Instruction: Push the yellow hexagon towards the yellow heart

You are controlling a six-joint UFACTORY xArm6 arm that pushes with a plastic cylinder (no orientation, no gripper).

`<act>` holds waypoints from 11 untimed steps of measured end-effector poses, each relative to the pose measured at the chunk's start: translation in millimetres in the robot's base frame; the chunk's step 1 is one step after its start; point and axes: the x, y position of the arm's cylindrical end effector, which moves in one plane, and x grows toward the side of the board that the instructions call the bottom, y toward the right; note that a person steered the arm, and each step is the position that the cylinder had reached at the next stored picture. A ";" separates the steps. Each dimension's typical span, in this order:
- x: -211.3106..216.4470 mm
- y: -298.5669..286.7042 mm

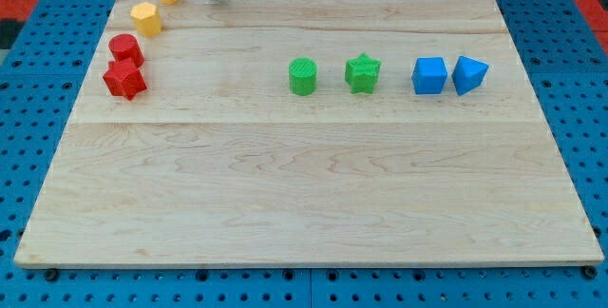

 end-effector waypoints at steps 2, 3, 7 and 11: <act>0.0 0.0; 0.0 1.5; 93.8 -19.8; 78.5 -122.9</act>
